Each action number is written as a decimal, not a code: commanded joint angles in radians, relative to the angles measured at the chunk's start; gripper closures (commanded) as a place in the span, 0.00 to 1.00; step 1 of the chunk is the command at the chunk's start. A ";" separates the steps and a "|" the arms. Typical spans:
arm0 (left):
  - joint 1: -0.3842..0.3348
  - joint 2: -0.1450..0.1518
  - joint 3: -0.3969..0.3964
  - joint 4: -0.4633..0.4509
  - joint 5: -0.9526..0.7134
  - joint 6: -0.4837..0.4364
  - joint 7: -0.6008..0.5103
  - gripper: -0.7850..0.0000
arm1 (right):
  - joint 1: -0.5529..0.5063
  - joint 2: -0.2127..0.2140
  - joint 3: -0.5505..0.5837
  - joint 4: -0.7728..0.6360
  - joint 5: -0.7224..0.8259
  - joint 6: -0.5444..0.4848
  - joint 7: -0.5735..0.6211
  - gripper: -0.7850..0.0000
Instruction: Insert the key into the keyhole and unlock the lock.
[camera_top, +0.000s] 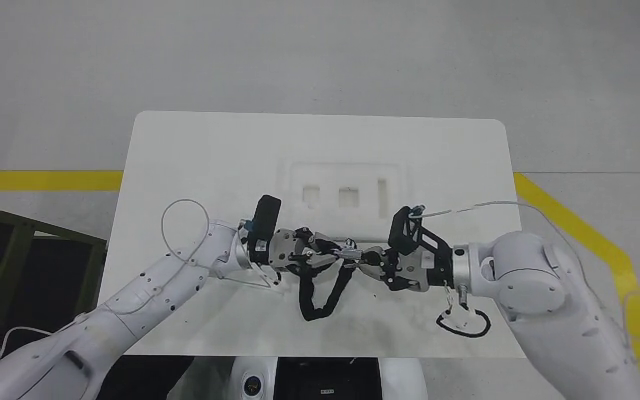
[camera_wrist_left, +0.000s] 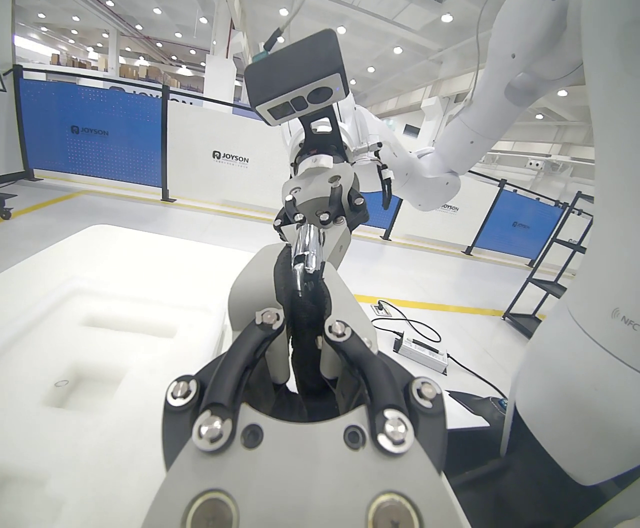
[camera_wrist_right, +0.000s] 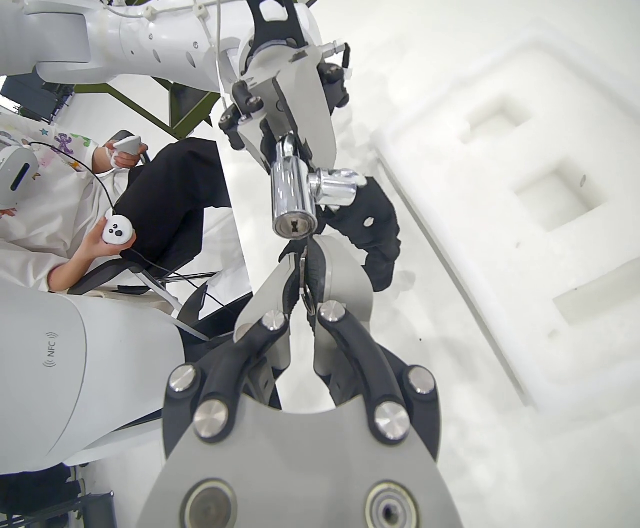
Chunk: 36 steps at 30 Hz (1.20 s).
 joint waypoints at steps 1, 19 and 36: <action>-0.009 -0.004 0.015 0.010 0.006 0.000 0.000 1.00 | 0.006 0.001 -0.004 -0.001 0.002 -0.003 -0.003 1.00; -0.072 -0.025 0.103 0.060 0.016 0.000 0.000 1.00 | 0.028 0.010 -0.025 -0.030 -0.010 -0.035 -0.023 1.00; -0.079 -0.022 0.111 0.060 0.036 0.031 0.031 1.00 | 0.032 0.022 -0.029 -0.030 0.000 -0.059 -0.036 1.00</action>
